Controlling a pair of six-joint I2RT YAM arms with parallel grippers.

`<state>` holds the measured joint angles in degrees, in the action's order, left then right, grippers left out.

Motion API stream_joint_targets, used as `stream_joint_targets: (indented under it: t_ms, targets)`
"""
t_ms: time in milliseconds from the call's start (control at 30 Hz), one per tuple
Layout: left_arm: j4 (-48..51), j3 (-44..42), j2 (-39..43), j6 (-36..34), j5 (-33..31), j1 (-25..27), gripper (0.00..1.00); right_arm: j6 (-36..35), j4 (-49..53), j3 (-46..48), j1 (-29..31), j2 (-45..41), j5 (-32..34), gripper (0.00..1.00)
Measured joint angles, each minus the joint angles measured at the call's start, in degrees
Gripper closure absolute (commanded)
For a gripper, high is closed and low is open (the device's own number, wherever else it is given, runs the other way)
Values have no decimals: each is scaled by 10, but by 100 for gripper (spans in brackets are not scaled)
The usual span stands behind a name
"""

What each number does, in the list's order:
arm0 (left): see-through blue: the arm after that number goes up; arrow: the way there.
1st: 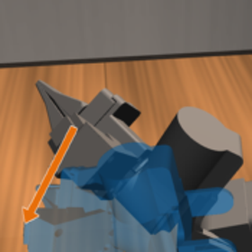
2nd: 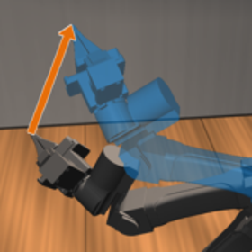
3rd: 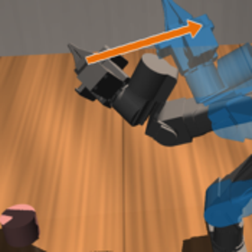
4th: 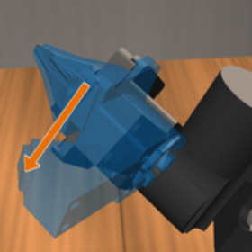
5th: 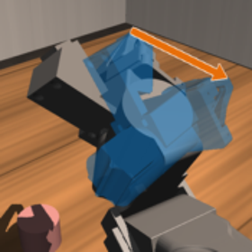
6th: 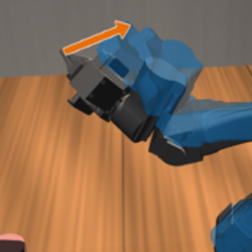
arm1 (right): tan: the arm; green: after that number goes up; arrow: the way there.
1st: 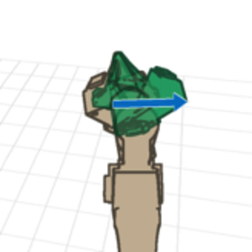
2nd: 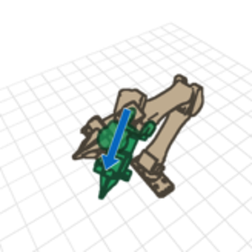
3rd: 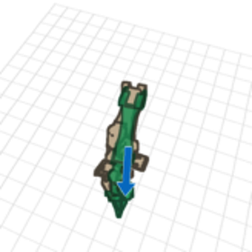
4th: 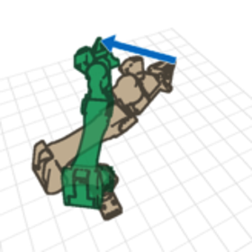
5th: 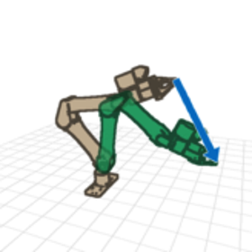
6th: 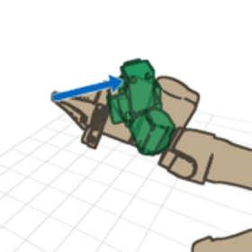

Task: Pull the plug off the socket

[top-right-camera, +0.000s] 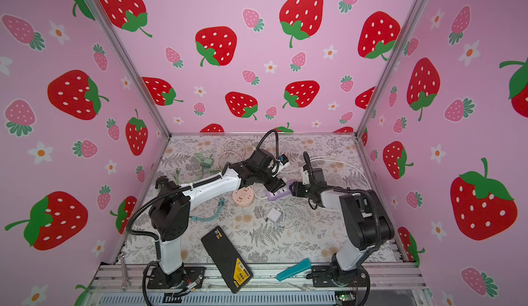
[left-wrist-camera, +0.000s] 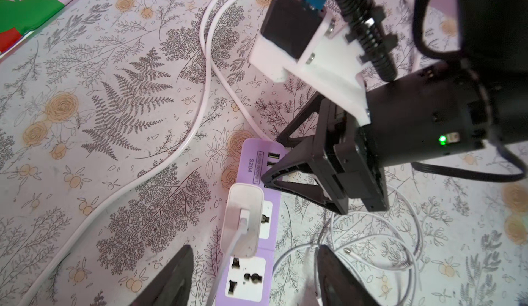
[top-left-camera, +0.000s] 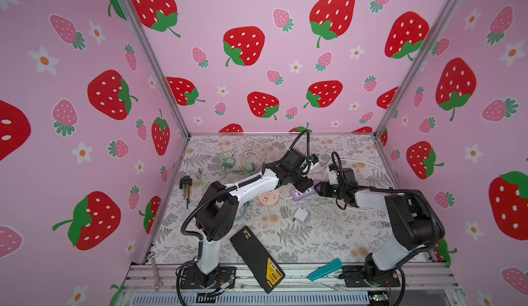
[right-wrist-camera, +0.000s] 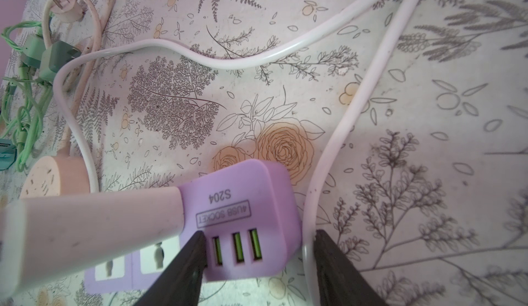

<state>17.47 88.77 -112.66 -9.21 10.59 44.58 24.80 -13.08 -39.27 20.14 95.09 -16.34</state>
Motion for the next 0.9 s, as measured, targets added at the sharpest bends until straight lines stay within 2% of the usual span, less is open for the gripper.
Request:
stream_joint_targets:
  t_ms: [267,500,900]
  targets:
    - [31,42,-56,-28,-16,11,38,0,0,0,0,0,0,39]
    - [49,71,-89,-40,-27,13,49,0,0,0,0,0,0,39]
    - [57,83,-98,-42,-39,12,70,0,0,0,0,0,0,39]
